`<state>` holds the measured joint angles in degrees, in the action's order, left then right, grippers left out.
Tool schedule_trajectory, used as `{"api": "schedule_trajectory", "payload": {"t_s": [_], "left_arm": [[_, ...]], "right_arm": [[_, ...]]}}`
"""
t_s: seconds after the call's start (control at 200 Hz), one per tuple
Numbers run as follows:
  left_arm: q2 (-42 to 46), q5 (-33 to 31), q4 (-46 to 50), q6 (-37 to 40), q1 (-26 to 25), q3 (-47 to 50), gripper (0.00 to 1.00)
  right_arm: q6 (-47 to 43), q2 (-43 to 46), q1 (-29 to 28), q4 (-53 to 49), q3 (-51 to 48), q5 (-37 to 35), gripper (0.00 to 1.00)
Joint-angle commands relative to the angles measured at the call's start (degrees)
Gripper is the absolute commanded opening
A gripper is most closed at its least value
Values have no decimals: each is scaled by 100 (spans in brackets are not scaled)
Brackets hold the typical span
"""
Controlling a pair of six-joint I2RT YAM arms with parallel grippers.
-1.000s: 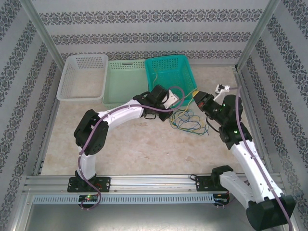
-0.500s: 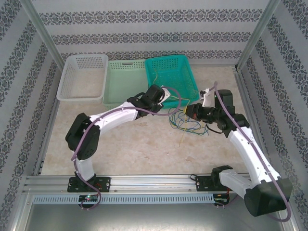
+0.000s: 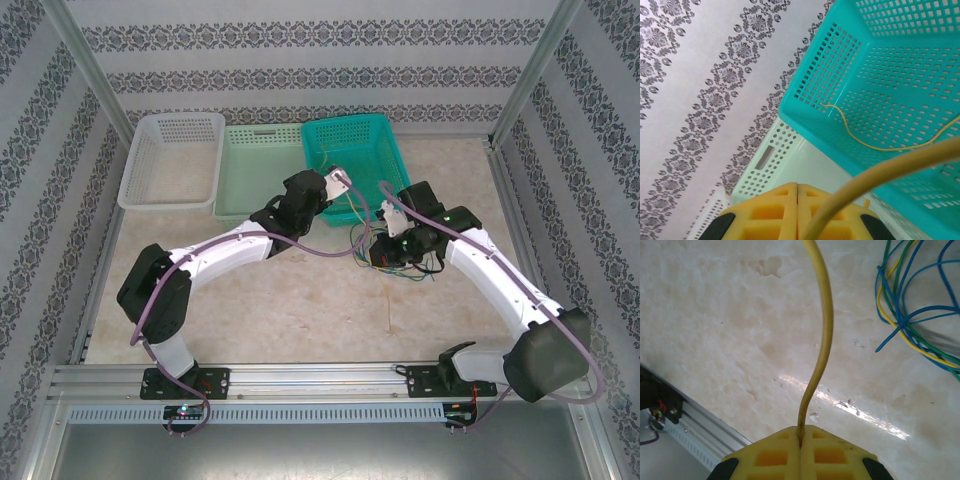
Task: Untangle the cables
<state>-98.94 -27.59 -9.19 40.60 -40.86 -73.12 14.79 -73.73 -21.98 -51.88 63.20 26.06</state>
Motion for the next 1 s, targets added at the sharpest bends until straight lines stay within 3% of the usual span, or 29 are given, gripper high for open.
{"api": "schedule_trajectory", "payload": {"t_s": [0.0,0.045,0.14,0.185,0.2,0.33,0.425,0.545,0.674,0.834,0.994], "left_arm": [[164,-173,-571,324,34,-80,14],[163,-195,-513,181,43,-124,39],[203,-210,-258,-166,61,-283,64],[224,-257,-197,-311,67,-346,95],[230,-296,-164,-359,69,-383,100],[325,-466,265,-841,78,-664,100],[574,-311,435,-1301,130,-618,100],[853,8,918,-1923,286,-639,100],[921,255,1439,-2151,400,-721,100],[1010,274,1516,-2366,432,-572,100],[1147,369,1560,-2733,439,-265,100]], "right_arm": [[-80,175,-1,-76,176,-317,0],[84,329,97,222,160,-302,0],[535,655,462,899,144,-191,0],[779,769,627,1318,160,-220,0],[856,799,680,1404,173,-214,0],[1414,956,880,2662,253,-102,0],[1484,766,881,2981,638,-45,0],[1383,491,945,2964,1044,-718,0],[1927,247,1250,4009,840,-796,0],[2102,-488,1256,5133,1066,-402,0],[1958,-1457,1297,5204,1593,-289,0]]}}
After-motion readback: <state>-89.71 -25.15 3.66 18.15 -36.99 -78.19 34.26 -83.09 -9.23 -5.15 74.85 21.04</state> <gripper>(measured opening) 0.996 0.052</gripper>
